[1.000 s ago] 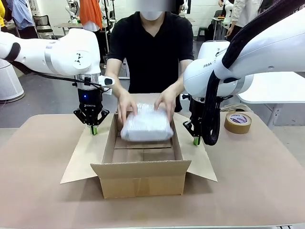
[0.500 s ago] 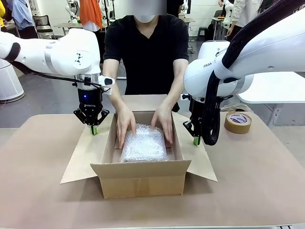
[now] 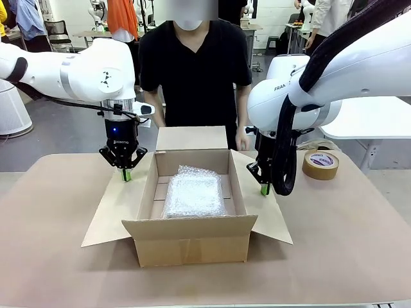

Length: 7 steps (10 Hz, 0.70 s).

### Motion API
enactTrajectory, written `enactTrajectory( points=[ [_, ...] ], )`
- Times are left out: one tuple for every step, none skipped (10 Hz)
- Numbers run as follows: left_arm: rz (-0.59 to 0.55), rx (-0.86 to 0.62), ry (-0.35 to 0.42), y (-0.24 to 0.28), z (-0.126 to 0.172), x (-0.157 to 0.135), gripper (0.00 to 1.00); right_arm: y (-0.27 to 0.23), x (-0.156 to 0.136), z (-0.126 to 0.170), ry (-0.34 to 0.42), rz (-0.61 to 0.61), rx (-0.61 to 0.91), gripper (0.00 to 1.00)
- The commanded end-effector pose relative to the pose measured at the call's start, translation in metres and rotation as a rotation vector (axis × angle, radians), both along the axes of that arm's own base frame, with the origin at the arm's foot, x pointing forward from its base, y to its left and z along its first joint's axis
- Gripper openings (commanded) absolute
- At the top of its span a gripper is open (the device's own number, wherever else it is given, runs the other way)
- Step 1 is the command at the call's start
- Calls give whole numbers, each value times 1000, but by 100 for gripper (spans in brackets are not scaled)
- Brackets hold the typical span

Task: Wrap the clocks to prevent damage.
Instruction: Once the human has placed the objects inside and stepped back, release both hands from the side flaps of the Package Box.

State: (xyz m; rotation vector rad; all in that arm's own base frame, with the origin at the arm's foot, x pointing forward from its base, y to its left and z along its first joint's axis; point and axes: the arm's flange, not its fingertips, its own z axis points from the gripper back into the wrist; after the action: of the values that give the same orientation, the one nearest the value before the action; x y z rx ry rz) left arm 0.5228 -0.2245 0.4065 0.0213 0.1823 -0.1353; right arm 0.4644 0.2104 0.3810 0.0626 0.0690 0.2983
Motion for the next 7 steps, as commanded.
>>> enactTrajectory(
  points=[
    [-1, 4, 3, 1, -1, 0, 0, 0, -1, -2, 10, -1, -1, 1],
    [0, 0, 0, 0, 0, 0, 0, 0, 0, 0, 0, 0, 0, 1],
    [-28, -21, -19, 2, 9, -1, 0, -4, -4, 9, -27, 93, 13, 1],
    [-92, -22, -55, 7, 33, -3, 0, -13, -6, 34, -63, 133, 44, 1],
    [-169, -60, -95, 16, 67, -7, 0, -28, -10, 63, -73, 173, 41, 1],
    [-238, -119, -87, 25, 95, -20, 0, -44, -19, 94, -68, 193, 11, 1],
    [-304, -177, -70, 32, 118, -32, 0, -58, -29, 124, -66, 258, 14, 1]
  ],
)
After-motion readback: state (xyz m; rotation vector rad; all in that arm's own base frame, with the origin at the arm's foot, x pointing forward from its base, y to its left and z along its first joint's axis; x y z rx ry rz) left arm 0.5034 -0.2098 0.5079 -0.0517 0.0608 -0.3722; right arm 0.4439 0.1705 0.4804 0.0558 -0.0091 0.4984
